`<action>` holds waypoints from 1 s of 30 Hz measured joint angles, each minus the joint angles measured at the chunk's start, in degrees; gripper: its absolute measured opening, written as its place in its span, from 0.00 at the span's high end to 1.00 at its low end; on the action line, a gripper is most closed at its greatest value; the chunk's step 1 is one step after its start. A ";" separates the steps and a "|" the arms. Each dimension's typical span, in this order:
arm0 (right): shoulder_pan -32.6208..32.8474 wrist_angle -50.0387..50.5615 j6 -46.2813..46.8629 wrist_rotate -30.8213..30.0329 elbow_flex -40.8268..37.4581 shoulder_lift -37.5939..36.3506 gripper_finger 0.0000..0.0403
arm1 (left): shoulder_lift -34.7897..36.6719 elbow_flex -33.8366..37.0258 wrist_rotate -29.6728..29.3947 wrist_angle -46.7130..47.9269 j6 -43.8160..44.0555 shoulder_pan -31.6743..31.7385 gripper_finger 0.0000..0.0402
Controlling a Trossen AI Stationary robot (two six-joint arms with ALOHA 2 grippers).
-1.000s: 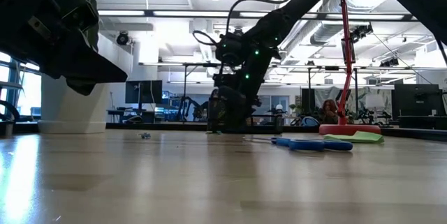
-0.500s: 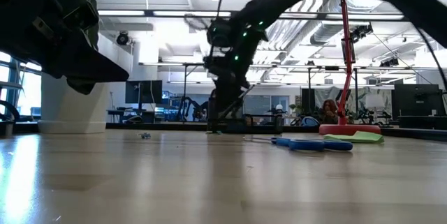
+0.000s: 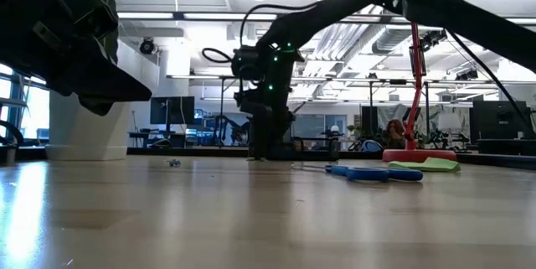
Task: Pick and place office supplies into organizer
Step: Put the bottom blue binder clip into the bottom left section of the desk organizer
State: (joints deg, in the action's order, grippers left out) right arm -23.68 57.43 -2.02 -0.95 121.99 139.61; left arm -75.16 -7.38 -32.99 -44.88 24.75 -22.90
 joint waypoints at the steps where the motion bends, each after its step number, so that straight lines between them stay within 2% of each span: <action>1: 0.00 0.23 0.46 0.03 0.00 0.00 0.49 | 0.00 0.00 0.00 0.03 0.00 0.00 0.98; 17: 0.07 2.22 8.59 0.61 0.02 0.24 0.49 | 0.00 0.00 -0.44 -0.50 0.14 0.00 0.98; 25: 0.55 2.10 8.60 0.70 0.02 0.24 0.49 | 0.00 0.00 -0.49 -0.46 0.55 0.00 0.98; 30: 1.78 1.65 4.87 0.60 0.02 0.24 0.49 | 0.00 0.00 -1.01 -0.57 -0.07 0.00 0.98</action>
State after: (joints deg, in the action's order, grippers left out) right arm -21.91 59.08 2.85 -0.36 122.02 139.85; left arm -75.16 -7.38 -34.00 -45.44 24.69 -22.90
